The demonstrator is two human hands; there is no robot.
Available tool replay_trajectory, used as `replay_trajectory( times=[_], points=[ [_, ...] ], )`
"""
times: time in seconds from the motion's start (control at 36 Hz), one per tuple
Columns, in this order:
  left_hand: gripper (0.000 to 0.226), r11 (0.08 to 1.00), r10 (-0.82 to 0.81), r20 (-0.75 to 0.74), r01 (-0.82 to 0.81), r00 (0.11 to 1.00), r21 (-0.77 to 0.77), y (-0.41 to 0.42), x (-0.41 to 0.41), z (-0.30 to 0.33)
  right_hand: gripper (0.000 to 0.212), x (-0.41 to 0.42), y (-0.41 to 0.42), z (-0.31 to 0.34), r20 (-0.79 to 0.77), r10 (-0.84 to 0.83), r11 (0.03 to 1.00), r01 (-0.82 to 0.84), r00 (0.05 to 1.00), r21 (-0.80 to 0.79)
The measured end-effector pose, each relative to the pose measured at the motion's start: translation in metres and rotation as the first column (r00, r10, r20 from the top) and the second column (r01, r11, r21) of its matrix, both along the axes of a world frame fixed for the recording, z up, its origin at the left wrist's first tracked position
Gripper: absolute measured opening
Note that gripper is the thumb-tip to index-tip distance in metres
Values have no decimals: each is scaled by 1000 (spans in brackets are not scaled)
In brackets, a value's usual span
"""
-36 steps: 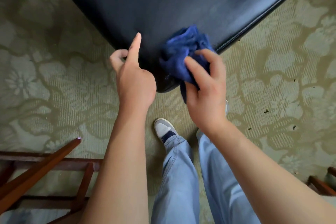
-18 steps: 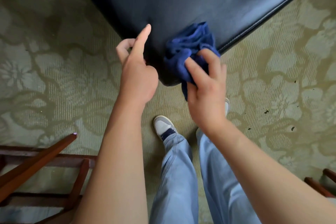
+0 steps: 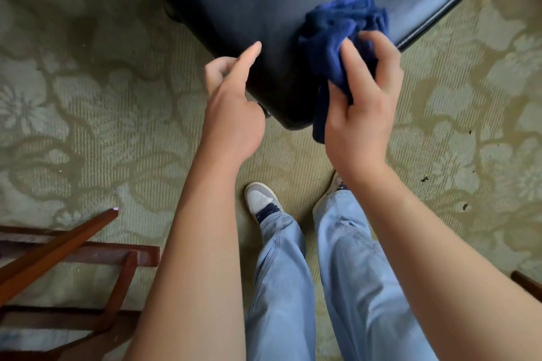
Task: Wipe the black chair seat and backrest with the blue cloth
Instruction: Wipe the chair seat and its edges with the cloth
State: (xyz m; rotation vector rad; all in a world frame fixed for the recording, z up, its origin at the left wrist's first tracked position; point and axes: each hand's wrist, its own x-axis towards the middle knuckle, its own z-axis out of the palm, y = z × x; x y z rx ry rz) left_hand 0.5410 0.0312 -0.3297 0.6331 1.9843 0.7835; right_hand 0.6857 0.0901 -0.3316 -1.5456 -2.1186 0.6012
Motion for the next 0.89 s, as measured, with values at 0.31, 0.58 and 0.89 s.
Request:
replay_trajectory(
  times=[0.31, 0.58, 0.89],
  points=[
    [96, 995, -92, -77, 88, 993, -46, 0, -6, -4, 47, 11, -32, -23, 157, 299, 954, -294, 941, -50],
    [93, 985, -101, -148, 78, 984, -155, 9, 10, 8, 44, 42, -27, 8, -5, 188, 982, -188, 982, 2],
    [72, 969, -57, -324, -25, 944, -244, 32, 20, 17, 53, 45, -9, -18, -25, 277, 942, -277, 960, -188]
  ],
)
